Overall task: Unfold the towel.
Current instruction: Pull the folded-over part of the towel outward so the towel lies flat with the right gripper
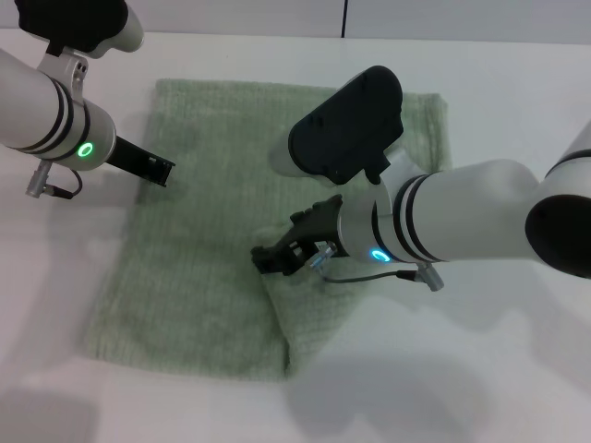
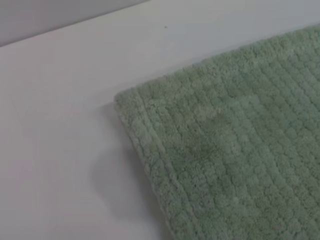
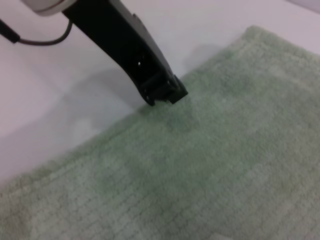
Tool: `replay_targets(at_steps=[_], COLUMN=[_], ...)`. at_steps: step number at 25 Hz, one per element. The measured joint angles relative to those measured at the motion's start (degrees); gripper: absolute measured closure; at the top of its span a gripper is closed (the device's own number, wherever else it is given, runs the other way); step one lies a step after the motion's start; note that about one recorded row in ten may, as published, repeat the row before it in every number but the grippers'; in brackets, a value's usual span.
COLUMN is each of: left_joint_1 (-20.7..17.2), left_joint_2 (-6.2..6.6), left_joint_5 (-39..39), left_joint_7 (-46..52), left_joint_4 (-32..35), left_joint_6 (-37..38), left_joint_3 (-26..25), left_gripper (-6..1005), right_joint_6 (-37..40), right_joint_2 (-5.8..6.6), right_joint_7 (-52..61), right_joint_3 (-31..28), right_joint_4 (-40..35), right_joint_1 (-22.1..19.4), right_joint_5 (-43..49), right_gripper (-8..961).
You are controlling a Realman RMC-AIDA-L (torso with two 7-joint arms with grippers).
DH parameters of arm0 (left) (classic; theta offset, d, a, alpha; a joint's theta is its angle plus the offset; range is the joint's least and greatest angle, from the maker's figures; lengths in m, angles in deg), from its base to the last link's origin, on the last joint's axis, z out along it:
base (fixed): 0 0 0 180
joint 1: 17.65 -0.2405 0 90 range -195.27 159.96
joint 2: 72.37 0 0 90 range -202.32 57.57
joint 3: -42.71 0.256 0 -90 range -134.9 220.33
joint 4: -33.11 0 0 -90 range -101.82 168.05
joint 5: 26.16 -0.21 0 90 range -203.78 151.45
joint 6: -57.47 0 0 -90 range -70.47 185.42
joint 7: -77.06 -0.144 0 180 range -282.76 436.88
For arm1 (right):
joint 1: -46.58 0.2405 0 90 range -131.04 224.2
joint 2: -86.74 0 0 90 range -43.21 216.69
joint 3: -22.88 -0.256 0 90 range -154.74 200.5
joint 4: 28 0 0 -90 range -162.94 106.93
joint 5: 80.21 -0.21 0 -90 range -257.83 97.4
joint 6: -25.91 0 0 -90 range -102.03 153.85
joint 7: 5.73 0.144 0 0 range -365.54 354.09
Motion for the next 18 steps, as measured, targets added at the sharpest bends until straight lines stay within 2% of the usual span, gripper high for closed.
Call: replay_targets(at_steps=[7, 18], left_joint_1=[0.0, 0.0], left_joint_2=[0.0, 0.0], left_joint_5=[-0.2, -0.2], left_joint_7=[0.0, 0.0], left_joint_4=[0.0, 0.0], left_joint_6=[0.0, -0.1], left_joint_3=[0.3, 0.8], left_gripper=[963, 959], right_joint_6=[-0.3, -2.2], right_joint_2=[0.05, 0.16], right_joint_7=[0.2, 0.1], right_joint_3=[-0.5, -0.5], right_joint_4=[-1.8, -0.1], right_joint_1=[0.6, 0.9], right_joint_5=[-0.1, -0.2], right_gripper=[312, 759])
